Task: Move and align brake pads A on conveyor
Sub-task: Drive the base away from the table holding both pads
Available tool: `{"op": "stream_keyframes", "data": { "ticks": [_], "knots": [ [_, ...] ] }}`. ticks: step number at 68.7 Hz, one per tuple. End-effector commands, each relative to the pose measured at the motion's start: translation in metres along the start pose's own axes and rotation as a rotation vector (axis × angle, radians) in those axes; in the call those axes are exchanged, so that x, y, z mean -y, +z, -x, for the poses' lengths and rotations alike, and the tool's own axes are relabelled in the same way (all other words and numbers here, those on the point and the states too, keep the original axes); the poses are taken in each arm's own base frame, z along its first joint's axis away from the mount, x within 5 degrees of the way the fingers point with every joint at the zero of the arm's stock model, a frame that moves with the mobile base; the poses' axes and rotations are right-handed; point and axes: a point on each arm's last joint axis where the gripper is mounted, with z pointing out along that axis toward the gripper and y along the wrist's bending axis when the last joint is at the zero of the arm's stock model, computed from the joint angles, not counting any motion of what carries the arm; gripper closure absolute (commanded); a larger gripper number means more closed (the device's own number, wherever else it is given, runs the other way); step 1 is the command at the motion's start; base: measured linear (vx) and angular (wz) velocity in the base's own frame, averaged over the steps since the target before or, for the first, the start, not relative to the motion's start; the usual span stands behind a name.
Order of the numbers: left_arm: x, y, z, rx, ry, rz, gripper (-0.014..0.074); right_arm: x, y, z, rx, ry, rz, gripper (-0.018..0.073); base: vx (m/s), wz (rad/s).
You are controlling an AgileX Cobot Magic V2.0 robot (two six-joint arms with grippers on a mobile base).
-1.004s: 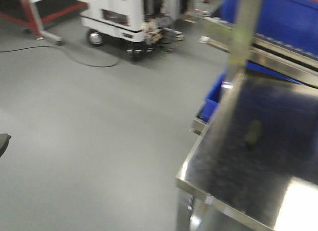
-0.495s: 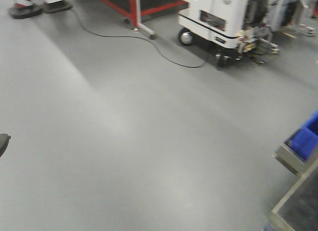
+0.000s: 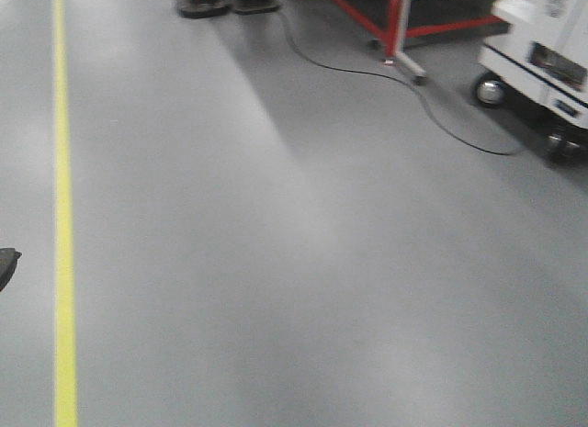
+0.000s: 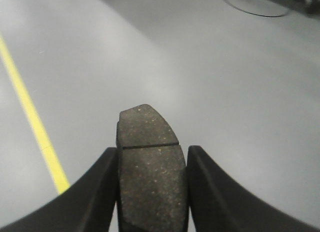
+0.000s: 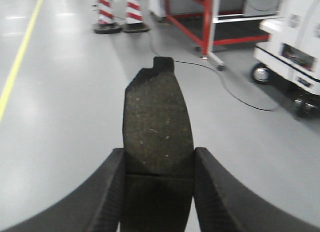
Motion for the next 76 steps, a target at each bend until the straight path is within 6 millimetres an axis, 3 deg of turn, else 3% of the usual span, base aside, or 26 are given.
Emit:
{"op": "stream_keyframes", "data": {
  "ticks": [1,38,76],
  "knots": [
    [-0.0014,-0.0055,0.016,0.114,-0.009,0.014,0.0487,0.0017,-0.0032,0.0176,0.114,-0.006,-0.02,0.0564,0.15,0.72],
    [-0.0013,-0.0055,0.0159,0.113,-0.009,0.014,0.0487,0.0017,-0.0032,0.0176,0.114,-0.007,-0.02,0.0564,0.2,0.6],
    [-0.0013,-0.0055,0.0159,0.113,-0.009,0.014,0.0487,0.0017,-0.0032,0.0176,0.114,-0.007,-0.02,0.0564,0.42,0.1]
  ]
}}
